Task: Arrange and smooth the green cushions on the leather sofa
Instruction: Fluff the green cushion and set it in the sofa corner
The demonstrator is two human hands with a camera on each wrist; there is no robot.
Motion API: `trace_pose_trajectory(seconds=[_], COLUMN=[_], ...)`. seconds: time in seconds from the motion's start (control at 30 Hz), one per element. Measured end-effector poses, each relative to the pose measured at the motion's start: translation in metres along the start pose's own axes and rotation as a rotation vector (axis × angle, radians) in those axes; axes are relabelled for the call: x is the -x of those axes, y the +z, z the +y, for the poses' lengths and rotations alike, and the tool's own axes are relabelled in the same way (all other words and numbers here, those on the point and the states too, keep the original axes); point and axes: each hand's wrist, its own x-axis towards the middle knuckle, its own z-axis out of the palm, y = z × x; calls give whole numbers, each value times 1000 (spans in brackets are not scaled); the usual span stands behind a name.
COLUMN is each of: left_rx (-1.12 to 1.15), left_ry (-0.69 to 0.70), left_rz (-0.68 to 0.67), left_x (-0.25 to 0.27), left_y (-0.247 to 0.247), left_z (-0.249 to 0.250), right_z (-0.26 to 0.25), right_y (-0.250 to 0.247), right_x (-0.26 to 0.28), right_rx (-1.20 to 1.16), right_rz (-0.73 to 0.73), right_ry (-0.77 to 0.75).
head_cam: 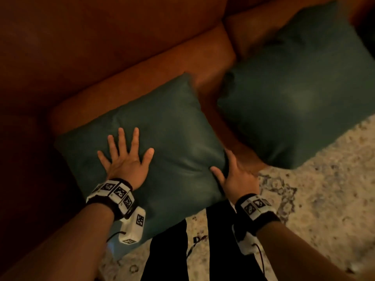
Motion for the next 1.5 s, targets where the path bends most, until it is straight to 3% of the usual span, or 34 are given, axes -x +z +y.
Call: trace_pose_trajectory(seconds=[0.07, 0.17, 0.27, 0.37, 0.47, 0.53, 0.63, 0.7, 0.77, 0.87, 0.9, 0.97, 1.07, 1.1, 1.13, 1.23, 1.3, 1.5], left_rx=[-17, -48, -41, -31, 73, 189, 186, 134, 105, 71, 74, 73, 58, 60, 67, 78, 63, 25], left_ry=[0, 11, 146, 301, 338, 278, 229, 232, 256, 296, 288, 269, 251, 247, 257, 268, 250, 240], left_rz=[-4, 51, 258, 310, 134, 60, 86, 110, 128, 137, 134, 138, 152, 152, 151, 150, 154, 149], left_x=[0, 5, -6, -39, -69, -81, -85, -84, -81, -84, -86, -87, -87, -88, -88, -90, -90, -91], left_y=[-1, -12, -45, -75, -80, -77, -74, -70, -68, -68, -68, -65, -61, -60, -60, -62, -61, -59], left_z=[3, 5, 7, 13, 27, 29, 27, 21, 15, 9, 11, 14, 10, 8, 8, 10, 11, 10], right_z=[27, 63, 78, 70, 63, 64, 64, 66, 79, 112, 116, 105, 61, 49, 40, 19, 8, 20], right_y=[14, 33, 40, 44, 53, 52, 48, 45, 42, 36, 35, 38, 41, 45, 50, 70, 81, 97], right_x=[5, 16, 29, 36, 34, 32, 33, 32, 30, 33, 38, 53, 63, 61, 56, 41, 38, 52], right_rx=[-87, -438, -901, -1213, -1197, -1298, -1482, -1475, -1463, -1534, -1557, -1578, -1704, -1799, -1893, -2058, -2021, -1842], right_rz=[-85, -163, -79, -50, -19, -2, -66, -51, 57, 401, 450, 302, -191, -273, -274, -32, 67, 136], right_ry=[239, 493, 545, 550, 544, 575, 607, 645, 730, 1012, 1066, 1038, 833, 797, 802, 915, 930, 1025])
